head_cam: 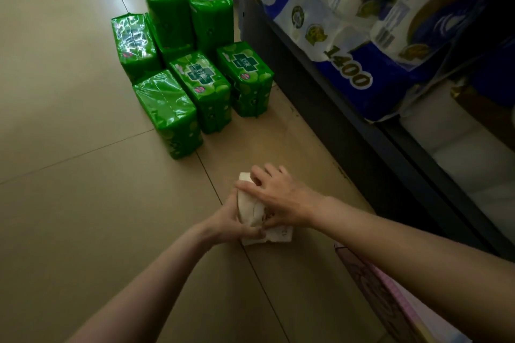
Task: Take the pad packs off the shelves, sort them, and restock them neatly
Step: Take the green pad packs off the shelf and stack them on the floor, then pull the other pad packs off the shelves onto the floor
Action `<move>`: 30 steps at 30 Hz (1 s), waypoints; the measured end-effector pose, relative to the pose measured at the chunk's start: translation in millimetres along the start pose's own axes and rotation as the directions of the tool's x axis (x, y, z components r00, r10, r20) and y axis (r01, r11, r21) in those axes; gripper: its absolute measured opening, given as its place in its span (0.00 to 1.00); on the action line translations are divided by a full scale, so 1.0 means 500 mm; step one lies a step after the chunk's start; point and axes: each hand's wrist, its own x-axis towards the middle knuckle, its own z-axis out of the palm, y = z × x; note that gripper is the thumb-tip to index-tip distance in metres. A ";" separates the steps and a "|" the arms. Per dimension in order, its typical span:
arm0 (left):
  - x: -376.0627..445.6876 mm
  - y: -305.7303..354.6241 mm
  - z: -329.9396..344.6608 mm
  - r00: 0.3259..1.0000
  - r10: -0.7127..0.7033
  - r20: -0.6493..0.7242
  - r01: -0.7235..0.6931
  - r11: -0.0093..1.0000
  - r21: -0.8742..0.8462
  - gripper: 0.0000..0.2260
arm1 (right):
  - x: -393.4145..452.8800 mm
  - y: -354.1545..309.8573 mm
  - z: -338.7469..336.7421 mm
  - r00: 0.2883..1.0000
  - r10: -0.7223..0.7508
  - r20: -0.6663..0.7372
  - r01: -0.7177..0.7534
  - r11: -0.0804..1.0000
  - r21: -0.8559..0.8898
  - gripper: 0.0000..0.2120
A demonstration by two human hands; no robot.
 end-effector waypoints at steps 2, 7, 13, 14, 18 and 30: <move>0.005 -0.001 0.015 0.997 0.024 -0.072 -0.022 0.999 0.025 0.39 | -0.025 -0.006 0.004 1.000 0.009 -0.009 -0.008 0.996 0.085 0.39; 0.038 0.067 0.038 0.961 0.221 -0.164 -0.096 0.827 0.554 0.43 | -0.106 0.057 -0.018 0.935 0.324 0.141 -0.350 0.790 0.504 0.45; 0.104 0.229 0.071 0.869 0.411 -0.275 -0.057 0.635 0.770 0.34 | -0.182 0.075 0.034 0.476 0.862 0.174 -0.793 0.336 0.508 0.39; 0.105 0.242 0.076 0.875 0.385 -0.293 -0.014 0.625 0.781 0.33 | -0.188 0.070 0.051 0.426 0.865 0.265 -0.833 0.261 0.488 0.38; 0.052 0.331 0.075 0.889 0.352 -0.293 0.045 0.569 0.821 0.32 | -0.228 0.070 -0.020 0.379 0.866 0.325 -0.881 0.230 0.413 0.29; -0.403 0.855 0.174 0.743 0.565 -0.359 -0.311 0.766 0.563 0.20 | -0.652 -0.017 -0.787 0.502 0.792 -0.346 -0.658 0.610 0.441 0.20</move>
